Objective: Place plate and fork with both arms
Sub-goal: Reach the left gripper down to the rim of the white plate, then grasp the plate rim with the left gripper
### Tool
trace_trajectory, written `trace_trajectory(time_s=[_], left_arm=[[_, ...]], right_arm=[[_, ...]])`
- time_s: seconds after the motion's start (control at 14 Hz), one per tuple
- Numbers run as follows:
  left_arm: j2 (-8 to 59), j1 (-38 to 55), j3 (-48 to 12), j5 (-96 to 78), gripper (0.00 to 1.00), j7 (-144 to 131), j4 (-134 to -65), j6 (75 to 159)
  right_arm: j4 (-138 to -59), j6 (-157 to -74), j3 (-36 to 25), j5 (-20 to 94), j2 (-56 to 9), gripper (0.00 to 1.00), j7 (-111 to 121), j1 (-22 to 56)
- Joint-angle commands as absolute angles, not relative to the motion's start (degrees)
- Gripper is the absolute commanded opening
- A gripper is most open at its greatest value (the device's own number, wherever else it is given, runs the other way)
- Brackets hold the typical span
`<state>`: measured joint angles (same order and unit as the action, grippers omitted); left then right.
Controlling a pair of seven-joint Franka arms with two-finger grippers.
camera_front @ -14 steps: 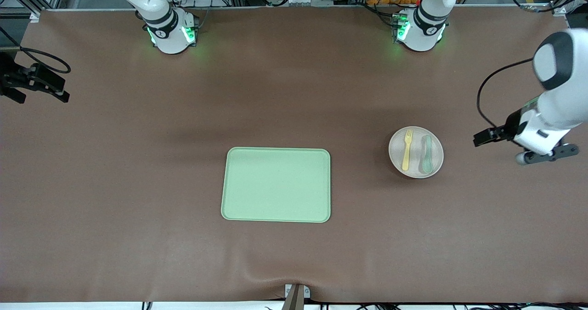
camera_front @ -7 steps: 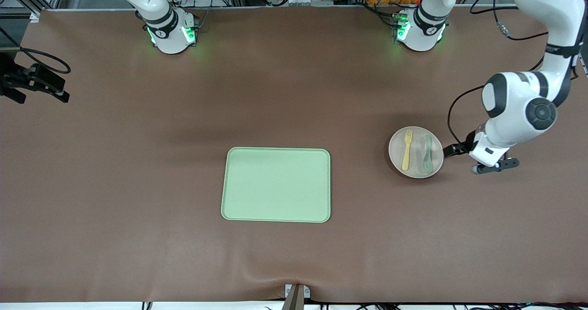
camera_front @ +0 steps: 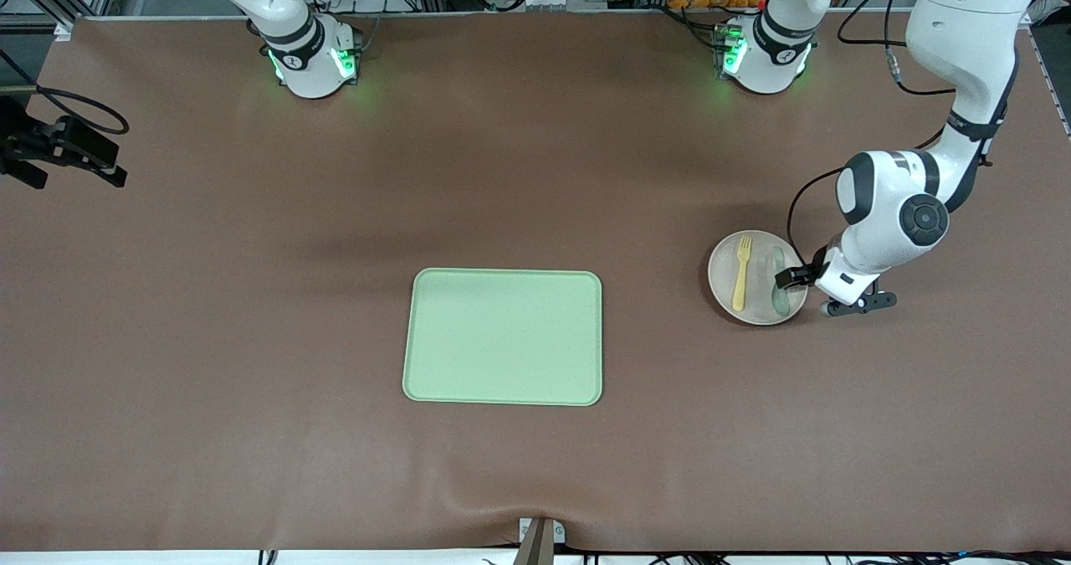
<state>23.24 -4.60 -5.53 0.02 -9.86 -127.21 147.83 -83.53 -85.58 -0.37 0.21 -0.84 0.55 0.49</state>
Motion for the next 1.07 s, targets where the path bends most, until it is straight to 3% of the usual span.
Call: trace_trajectory(time_s=[0.0,0.71,1.0], left_arm=[[22.8,-5.4,-6.1,-0.9,0.68,-9.2,-127.9,148.4],[21.8,-5.9,-6.1,-0.9,0.56,-8.2,-127.6,147.8],[21.8,-5.8,-6.2,-0.9,0.26,-8.2,-127.6,147.7]], right_arm=[[-82.5,-85.0,-0.4,1.0,-1.2,1.0,1.0,0.4],[-82.5,-85.0,-0.5,1.0,-1.3,1.0,1.0,0.4],[-82.5,-85.0,-0.5,1.0,-1.3,1.0,1.1,0.4]])
